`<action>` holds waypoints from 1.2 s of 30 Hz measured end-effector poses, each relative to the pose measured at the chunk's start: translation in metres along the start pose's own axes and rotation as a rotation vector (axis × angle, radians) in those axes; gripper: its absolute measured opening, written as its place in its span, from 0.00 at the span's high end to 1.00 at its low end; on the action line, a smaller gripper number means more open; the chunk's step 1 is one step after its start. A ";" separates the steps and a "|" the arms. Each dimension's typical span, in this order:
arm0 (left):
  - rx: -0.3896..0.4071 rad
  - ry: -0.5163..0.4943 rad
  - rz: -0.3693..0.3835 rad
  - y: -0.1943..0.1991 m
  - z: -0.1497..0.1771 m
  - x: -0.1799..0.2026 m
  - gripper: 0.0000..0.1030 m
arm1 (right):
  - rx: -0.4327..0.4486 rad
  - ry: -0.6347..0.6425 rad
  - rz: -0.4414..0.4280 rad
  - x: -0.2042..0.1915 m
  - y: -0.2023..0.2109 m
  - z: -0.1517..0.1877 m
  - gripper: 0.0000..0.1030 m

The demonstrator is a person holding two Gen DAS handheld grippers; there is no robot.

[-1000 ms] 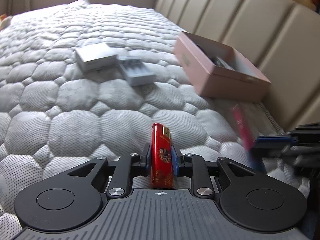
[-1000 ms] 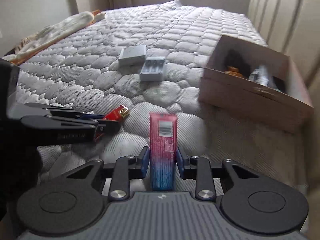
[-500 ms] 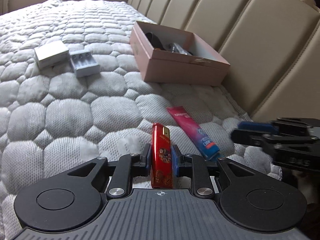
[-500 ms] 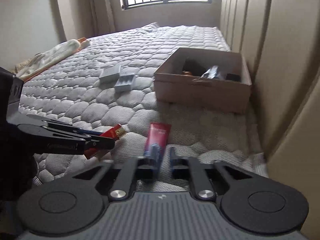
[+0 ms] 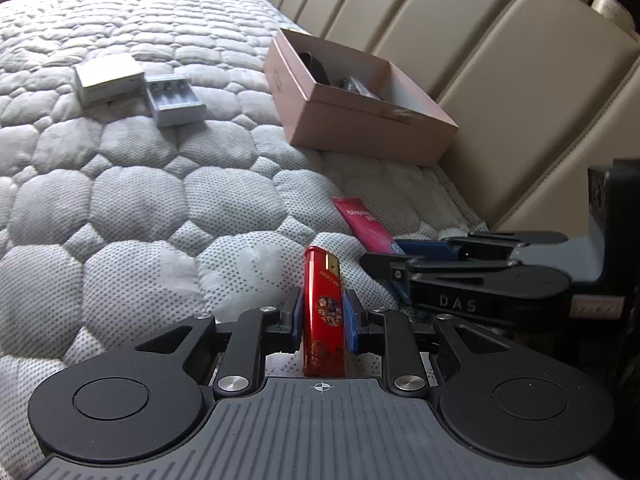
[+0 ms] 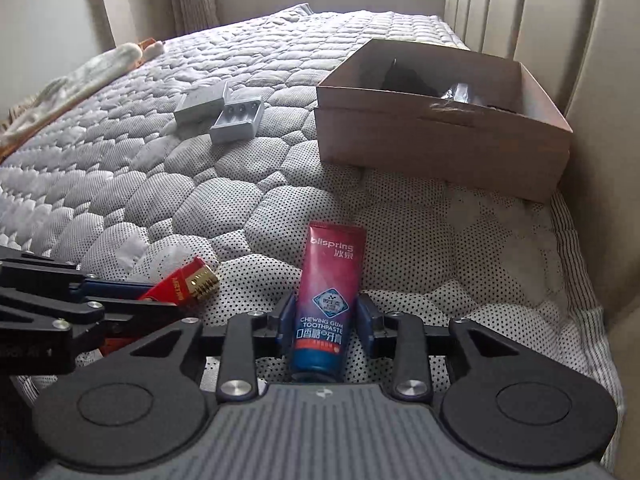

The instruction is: Organize rigid objects

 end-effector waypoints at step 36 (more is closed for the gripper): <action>0.018 -0.135 -0.118 -0.012 0.013 0.018 0.83 | 0.144 -0.113 0.073 0.054 0.091 0.040 0.73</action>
Point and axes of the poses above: each gripper's, at about its wrist camera, not at the fingertips, and y roughly against the way its jaws point, x to its right, z to its underside, the point moved 10 cm from there along -y, roughly the way its jaws point, and after that the axes turned 9 degrees about y, right-handed, at the moved point
